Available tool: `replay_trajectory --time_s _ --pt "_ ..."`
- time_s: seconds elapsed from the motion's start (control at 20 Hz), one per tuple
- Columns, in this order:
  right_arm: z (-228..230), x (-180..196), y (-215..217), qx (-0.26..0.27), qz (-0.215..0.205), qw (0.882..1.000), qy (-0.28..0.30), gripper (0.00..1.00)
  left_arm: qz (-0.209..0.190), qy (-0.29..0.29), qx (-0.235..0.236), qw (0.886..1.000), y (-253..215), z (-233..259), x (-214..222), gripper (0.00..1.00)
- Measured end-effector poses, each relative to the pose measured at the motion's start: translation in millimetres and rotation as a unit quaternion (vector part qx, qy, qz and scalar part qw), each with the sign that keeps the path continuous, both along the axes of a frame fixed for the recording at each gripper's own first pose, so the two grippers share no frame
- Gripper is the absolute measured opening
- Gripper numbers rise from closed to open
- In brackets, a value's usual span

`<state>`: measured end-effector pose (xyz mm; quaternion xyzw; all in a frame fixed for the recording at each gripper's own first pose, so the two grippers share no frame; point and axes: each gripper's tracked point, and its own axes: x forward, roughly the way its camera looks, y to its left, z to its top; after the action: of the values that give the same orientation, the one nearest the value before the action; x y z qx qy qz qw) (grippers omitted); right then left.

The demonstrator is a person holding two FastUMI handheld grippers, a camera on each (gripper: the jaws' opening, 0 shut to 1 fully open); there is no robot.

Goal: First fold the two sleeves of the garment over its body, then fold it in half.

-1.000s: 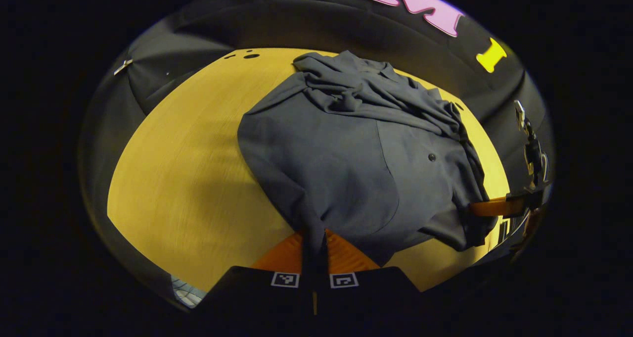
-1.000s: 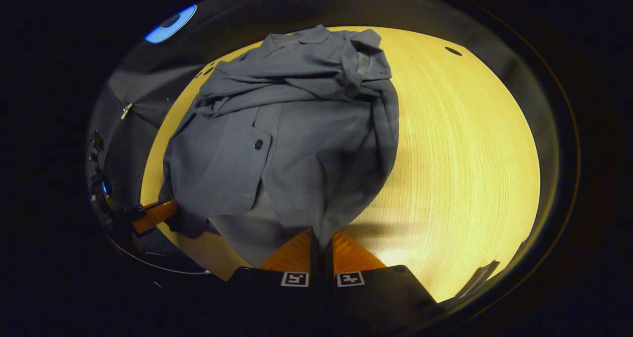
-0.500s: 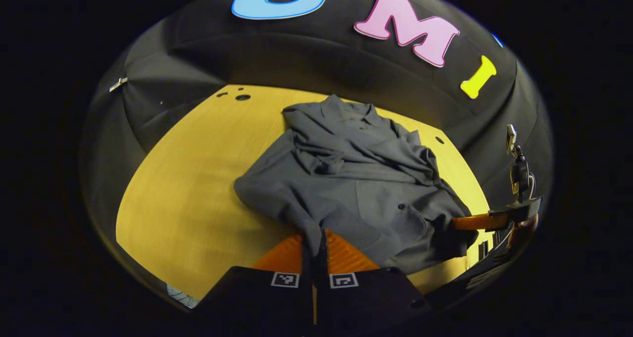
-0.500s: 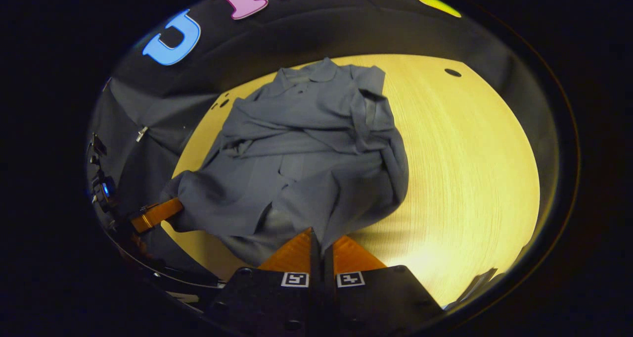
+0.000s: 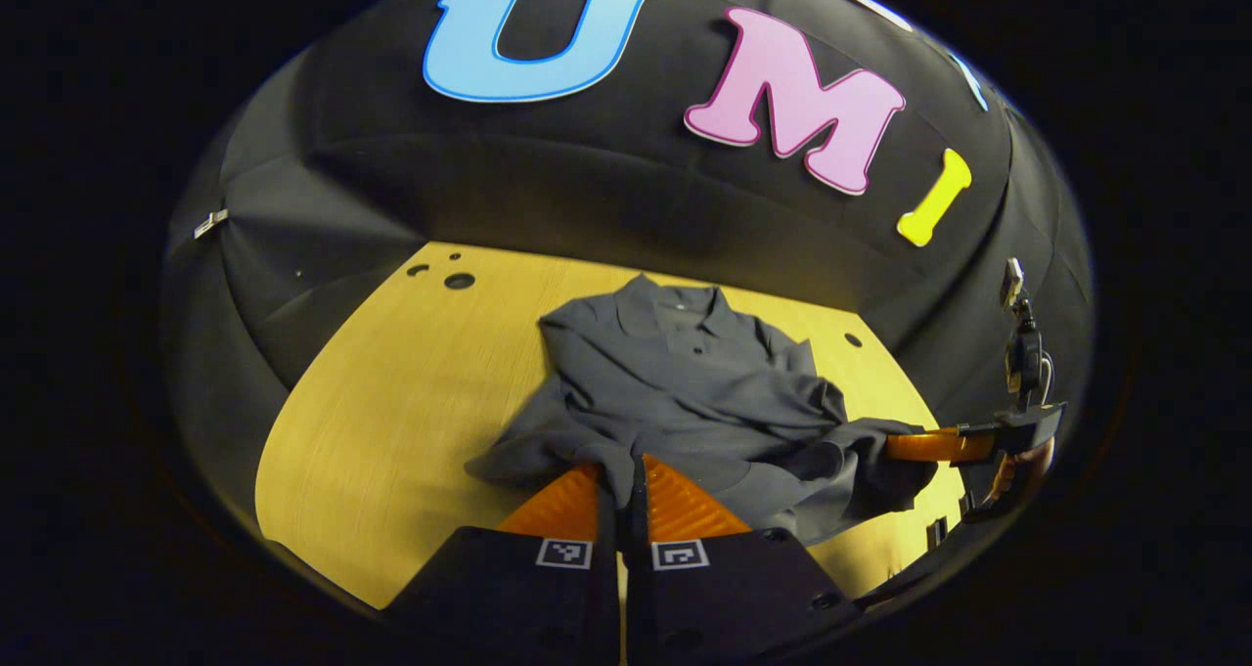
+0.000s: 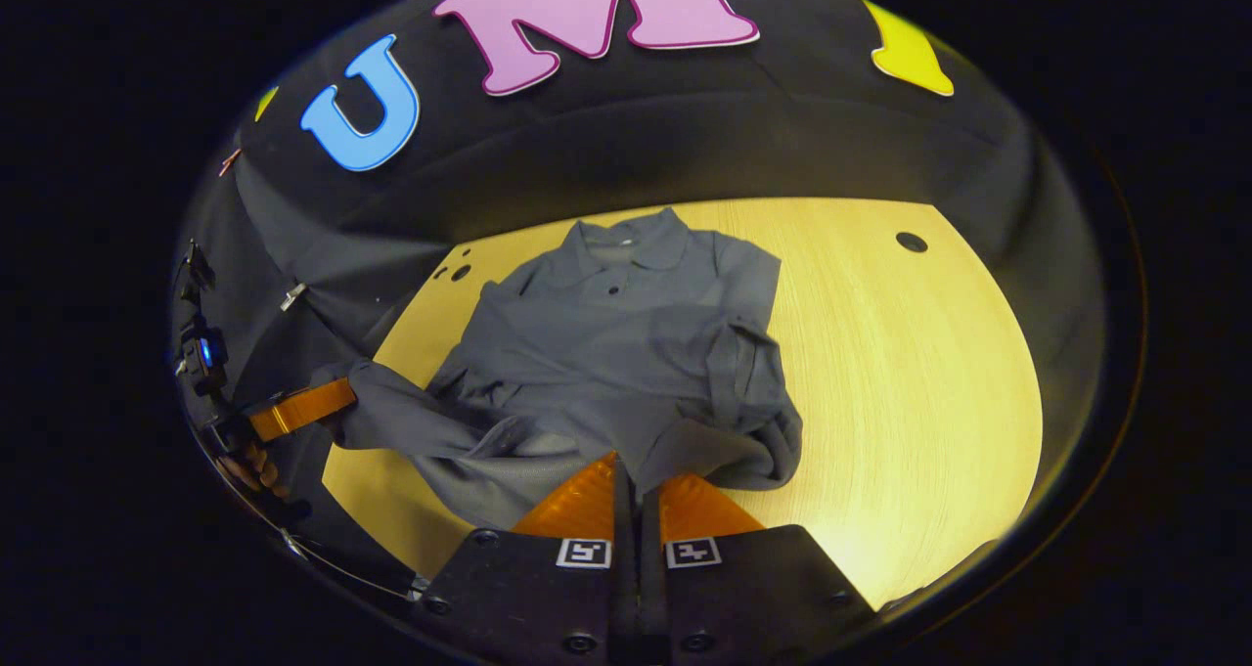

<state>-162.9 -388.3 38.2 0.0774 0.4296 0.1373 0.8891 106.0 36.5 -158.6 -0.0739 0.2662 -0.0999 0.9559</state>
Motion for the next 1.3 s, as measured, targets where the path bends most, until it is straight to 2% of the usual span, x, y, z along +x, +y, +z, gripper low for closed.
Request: replay_trajectory --time_s 0.25,0.5,0.7,0.85,1.15,1.25,1.3 --pt "12.7 58.6 -4.0 0.0 -0.012 0.999 -0.031 0.06 -0.011 -0.037 0.011 0.999 -8.5 26.2 61.1 0.08" --pt "16.3 108.4 -6.6 0.011 -0.03 0.999 -0.043 0.06 -0.008 -0.049 0.021 0.999 -11.0 32.6 116.9 0.08" --pt "12.0 149.4 -9.6 0.039 -0.073 0.996 -0.037 0.06 0.005 -0.052 0.013 0.999 -11.3 28.8 162.8 0.08" --pt "1.5 175.3 -9.0 0.061 -0.113 0.991 -0.02 0.06 0.004 -0.058 0.025 0.998 -9.5 17.8 196.4 0.08" --pt "-30.8 219.5 -10.1 0.047 -0.145 0.988 -0.013 0.06 0.007 -0.064 0.017 0.998 -16.4 -2.6 244.3 0.07" --pt "-42.4 232.0 -9.9 0.055 -0.159 0.986 -0.005 0.07 0.004 -0.069 0.021 0.997 -17.6 -10.8 258.8 0.07" --pt "-43.8 237.2 -11.5 0.058 -0.17 0.984 -0.001 0.14 0.0 -0.065 0.027 0.998 -18.1 -17.8 263.1 0.07"
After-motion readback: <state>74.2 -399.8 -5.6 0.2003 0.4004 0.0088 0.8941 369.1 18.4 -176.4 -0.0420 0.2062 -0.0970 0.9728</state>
